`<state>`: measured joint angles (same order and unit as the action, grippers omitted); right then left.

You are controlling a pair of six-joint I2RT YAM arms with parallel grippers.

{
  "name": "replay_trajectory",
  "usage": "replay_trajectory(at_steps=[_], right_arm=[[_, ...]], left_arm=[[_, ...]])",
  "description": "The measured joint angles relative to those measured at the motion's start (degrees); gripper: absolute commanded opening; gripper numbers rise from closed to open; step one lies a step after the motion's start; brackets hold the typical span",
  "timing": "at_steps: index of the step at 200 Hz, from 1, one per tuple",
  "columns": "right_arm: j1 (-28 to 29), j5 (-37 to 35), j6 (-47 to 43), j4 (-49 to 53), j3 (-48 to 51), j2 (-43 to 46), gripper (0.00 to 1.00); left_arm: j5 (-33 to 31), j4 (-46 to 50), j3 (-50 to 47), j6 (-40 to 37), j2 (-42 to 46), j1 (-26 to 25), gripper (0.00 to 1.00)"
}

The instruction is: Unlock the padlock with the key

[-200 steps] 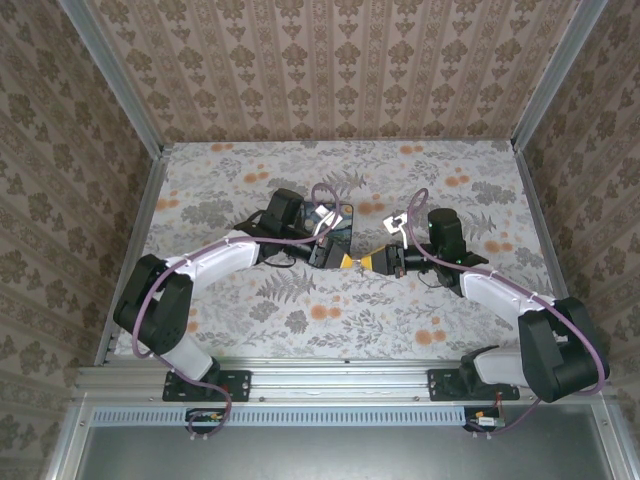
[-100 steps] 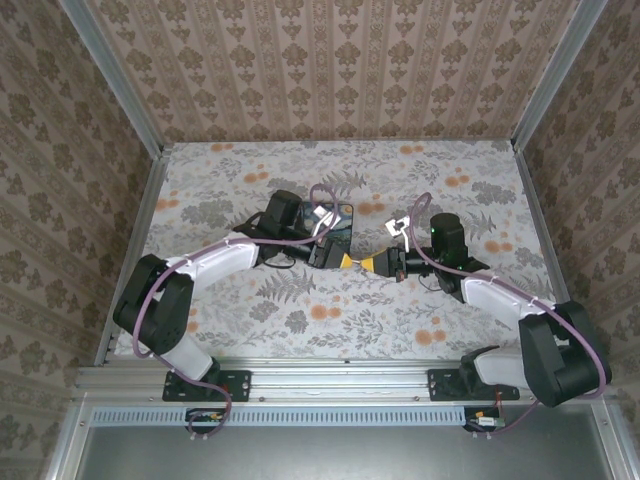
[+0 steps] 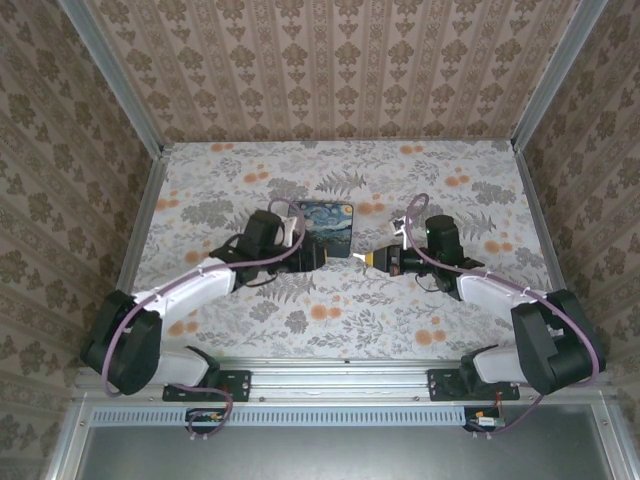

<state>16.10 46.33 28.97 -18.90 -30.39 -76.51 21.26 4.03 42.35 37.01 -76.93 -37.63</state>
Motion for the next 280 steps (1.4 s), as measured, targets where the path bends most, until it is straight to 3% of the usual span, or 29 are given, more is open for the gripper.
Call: replay_trajectory(at_steps=[42,81,167,215,280], right_arm=[[1.3,-9.6,6.3,3.6,0.0,2.3,0.0],[1.8,-15.8,9.3,6.9,0.0,6.7,0.0],[2.3,-19.0,11.6,8.0,0.0,4.8,0.0],[2.6,-19.3,12.0,8.1,-0.2,3.8,0.0],[2.6,-20.0,12.1,8.1,-0.2,3.8,0.0]], left_arm=[[-21.7,1.2,-1.7,3.5,-5.9,-8.7,0.72],[-30.1,-0.3,-0.8,4.0,-10.8,-9.7,0.73],[-32.2,-2.3,8.9,2.8,-21.5,-9.8,0.62],[-36.0,3.7,14.6,2.7,-24.4,-11.9,0.53],[-39.2,11.1,17.5,4.6,-26.7,-12.4,0.52]])
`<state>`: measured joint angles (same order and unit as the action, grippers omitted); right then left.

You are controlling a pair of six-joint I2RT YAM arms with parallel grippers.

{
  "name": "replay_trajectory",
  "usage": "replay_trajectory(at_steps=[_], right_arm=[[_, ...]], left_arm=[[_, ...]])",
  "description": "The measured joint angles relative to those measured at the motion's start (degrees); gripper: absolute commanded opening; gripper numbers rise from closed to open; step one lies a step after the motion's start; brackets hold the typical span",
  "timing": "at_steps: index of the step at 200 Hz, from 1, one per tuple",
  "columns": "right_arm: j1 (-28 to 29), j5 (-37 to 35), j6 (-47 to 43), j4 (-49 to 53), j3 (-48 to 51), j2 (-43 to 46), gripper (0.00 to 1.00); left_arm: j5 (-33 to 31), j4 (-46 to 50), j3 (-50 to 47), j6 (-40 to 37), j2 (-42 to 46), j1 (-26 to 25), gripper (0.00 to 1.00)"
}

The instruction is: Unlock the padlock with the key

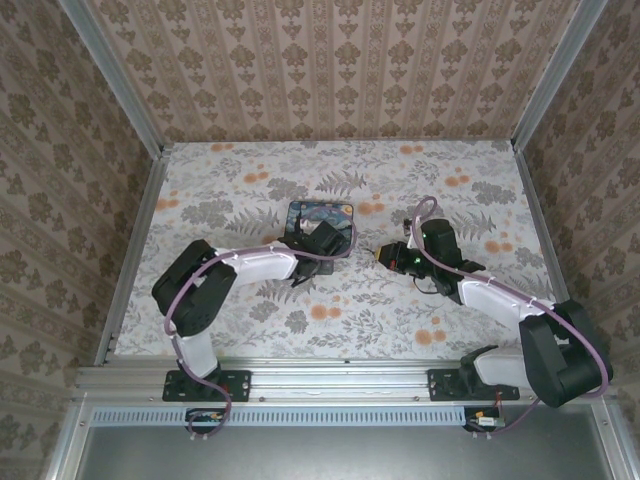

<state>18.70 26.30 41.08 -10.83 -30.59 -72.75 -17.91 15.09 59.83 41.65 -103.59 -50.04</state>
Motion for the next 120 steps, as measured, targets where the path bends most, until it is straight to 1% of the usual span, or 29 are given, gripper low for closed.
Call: replay_trajectory(at_steps=[30,55,94,120], right_arm=[[0.0,-0.1,0.1,0.0,0.0,0.0,0.0],[0.0,-0.2,0.1,0.0,0.0,0.0,0.0],[0.0,-0.2,0.1,-0.1,0.0,0.0,0.0],[0.0,-0.2,0.1,-0.1,0.0,0.0,0.0]], left_arm=[[-0.2,1.9,1.4,0.9,-1.5,-0.5,0.52],[-1.1,3.1,2.8,1.9,-2.5,-1.0,0.53],[-4.3,6.4,4.5,5.1,-3.1,-2.2,0.47],[-5.7,8.2,5.3,6.6,-3.6,-2.4,0.45]])
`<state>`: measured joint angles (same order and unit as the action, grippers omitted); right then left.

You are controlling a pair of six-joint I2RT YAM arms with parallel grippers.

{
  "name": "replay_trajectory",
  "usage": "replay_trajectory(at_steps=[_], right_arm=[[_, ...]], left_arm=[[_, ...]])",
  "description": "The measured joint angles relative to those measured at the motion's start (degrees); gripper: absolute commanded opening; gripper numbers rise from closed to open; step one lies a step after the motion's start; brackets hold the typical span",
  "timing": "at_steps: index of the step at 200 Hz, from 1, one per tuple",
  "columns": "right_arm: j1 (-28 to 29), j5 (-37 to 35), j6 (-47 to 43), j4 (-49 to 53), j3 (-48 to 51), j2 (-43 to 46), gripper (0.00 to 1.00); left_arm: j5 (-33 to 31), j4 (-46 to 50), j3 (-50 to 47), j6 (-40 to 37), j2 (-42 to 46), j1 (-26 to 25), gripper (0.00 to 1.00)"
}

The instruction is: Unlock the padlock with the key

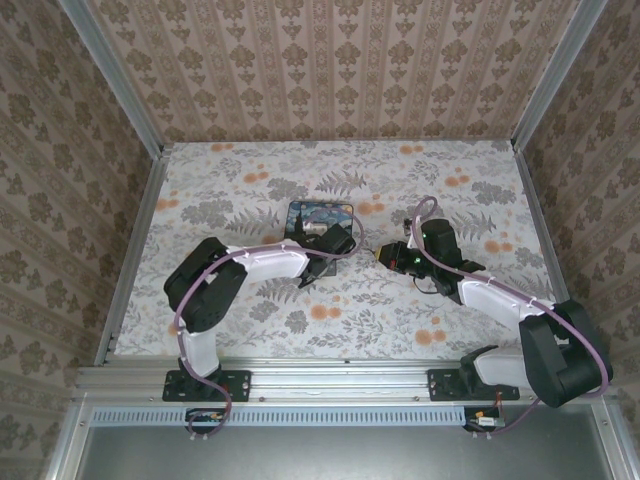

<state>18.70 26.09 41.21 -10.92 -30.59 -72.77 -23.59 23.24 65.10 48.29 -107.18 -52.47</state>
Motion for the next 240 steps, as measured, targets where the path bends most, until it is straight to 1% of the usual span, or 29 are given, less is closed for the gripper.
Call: replay_trajectory(at_steps=[46,79,116,136,150,183,201,222,240], right_arm=[[0.0,0.0,0.0,0.0,0.0,0.0,0.0],[0.0,0.0,0.0,0.0,0.2,0.0,0.0],[0.0,0.0,0.0,0.0,0.4,0.0,0.0],[0.0,0.0,-0.2,0.1,0.4,0.0,0.0],[0.0,0.0,-0.4,0.5,0.4,0.0,0.0],[0.1,0.0,-0.5,1.3,0.8,0.0,0.0],[0.9,0.0,-0.5,1.6,0.8,0.1,0.0],[3.7,-0.2,-0.5,2.0,0.9,0.8,0.0],[7.2,-1.4,0.0,1.9,1.3,2.4,0.0]], left_arm=[[-0.8,1.7,1.8,1.0,-1.2,0.0,0.45],[-0.9,2.1,2.7,1.5,-2.8,0.0,0.38],[-0.8,3.0,3.2,2.0,-2.9,0.0,0.24],[0.3,3.7,3.6,1.7,-2.9,0.2,0.2],[1.6,4.0,3.9,1.1,-2.9,0.6,0.2],[7.0,7.8,5.1,-1.0,-1.1,2.6,0.19],[11.4,11.3,7.1,-2.1,0.4,4.3,0.18],[19.9,13.9,9.5,-2.0,2.3,7.4,0.15],[28.2,14.8,10.8,-0.4,3.0,10.9,0.14]])
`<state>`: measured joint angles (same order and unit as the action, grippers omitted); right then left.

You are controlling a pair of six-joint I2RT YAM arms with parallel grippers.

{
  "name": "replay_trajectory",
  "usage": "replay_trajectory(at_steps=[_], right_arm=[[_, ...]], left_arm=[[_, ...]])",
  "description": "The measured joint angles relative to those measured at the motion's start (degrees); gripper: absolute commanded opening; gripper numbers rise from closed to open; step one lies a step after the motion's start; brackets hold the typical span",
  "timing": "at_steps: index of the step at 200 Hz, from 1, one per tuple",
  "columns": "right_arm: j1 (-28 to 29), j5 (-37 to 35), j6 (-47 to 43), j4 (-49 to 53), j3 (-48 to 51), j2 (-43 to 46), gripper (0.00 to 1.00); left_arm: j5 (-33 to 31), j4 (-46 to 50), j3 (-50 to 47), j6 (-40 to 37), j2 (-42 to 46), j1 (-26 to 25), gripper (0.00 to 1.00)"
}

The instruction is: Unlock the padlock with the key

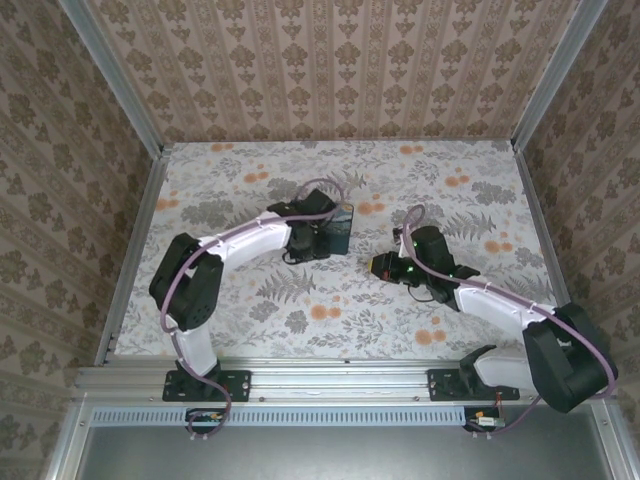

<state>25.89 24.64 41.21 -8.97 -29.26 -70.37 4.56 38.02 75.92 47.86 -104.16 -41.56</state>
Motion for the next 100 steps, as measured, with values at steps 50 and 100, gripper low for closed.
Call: replay_trajectory(at_steps=[50,100], right_arm=[[7.2,-5.3,3.5,-0.1,1.3,5.3,0.0],[7.9,-8.6,4.0,3.0,1.3,11.2,0.0]], left_arm=[[14.6,5.0,5.0,7.9,0.0,3.3,0.11],[16.7,14.0,13.8,14.9,0.2,1.7,0.08]])
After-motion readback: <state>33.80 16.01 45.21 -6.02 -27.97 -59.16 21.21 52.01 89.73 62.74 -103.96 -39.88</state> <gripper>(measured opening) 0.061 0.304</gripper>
